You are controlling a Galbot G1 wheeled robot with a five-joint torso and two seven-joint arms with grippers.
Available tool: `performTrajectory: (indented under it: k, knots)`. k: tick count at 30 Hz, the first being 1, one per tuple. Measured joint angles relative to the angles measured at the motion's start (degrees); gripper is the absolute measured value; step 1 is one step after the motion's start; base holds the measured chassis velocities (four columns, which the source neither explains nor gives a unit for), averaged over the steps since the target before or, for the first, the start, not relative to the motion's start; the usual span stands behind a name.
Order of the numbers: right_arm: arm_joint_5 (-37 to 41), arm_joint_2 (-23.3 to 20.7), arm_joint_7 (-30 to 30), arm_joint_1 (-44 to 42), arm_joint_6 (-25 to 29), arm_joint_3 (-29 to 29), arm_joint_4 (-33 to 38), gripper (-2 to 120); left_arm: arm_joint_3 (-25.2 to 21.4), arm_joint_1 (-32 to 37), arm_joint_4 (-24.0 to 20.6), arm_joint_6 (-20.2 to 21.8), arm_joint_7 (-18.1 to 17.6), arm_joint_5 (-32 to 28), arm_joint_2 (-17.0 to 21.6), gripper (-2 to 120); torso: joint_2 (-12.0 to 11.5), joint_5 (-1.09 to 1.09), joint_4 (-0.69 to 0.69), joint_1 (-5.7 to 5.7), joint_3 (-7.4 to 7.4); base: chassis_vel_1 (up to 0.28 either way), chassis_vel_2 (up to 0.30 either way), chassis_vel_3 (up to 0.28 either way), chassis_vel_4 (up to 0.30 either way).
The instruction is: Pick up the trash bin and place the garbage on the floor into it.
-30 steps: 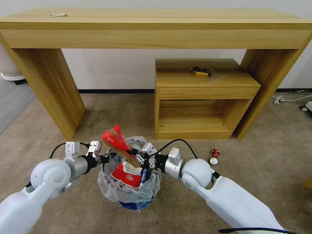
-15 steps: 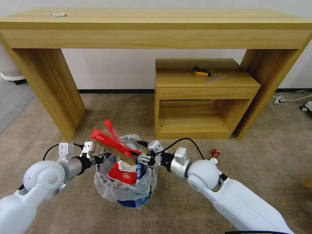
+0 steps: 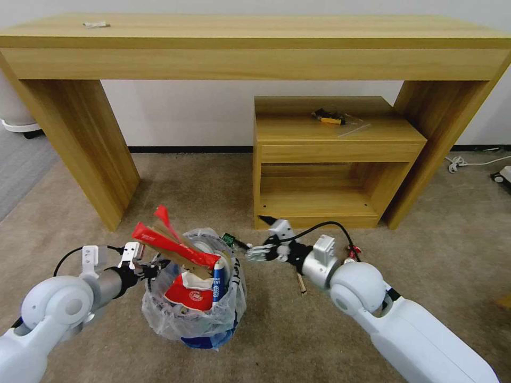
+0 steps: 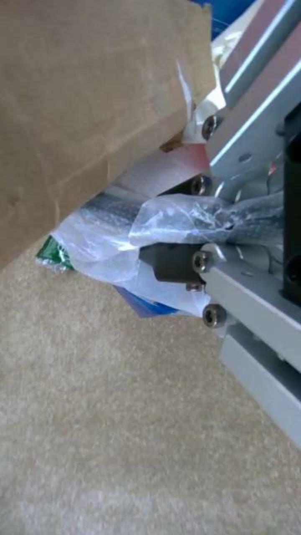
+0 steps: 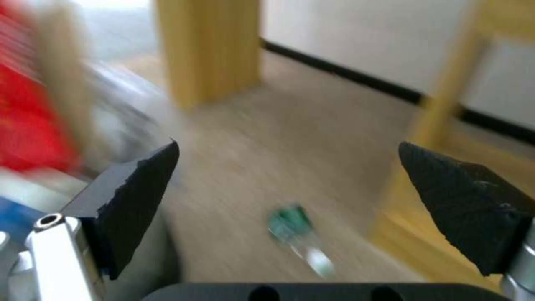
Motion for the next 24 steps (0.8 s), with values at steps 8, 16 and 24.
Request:
performTrajectory:
  k: [8,16,24]
  knots:
    - [2.7,1.0,4.6,-2.7,1.3,2.9,-13.8,100,-2.6,0.9,-0.7,0.0,-0.1,-0.1,-0.9,0,0.0,-0.01,-0.01,0.0,0.0,0.0,0.0,0.0,0.0]
    - [4.3,7.7,7.8,-1.4,2.9,3.5,-29.7,100,-3.2,1.5,-1.4,0.0,-0.6,-0.2,-1.9,0,0.0,-0.01,0.0,0.0,0.0,0.0,0.0,0.0,0.0]
    - [5.1,13.7,7.6,0.7,3.8,3.7,-40.3,100,-3.2,1.7,-1.8,0.0,-1.4,-0.8,-2.3,0,0.0,-0.01,-0.01,0.0,0.0,0.0,0.0,0.0,0.0]
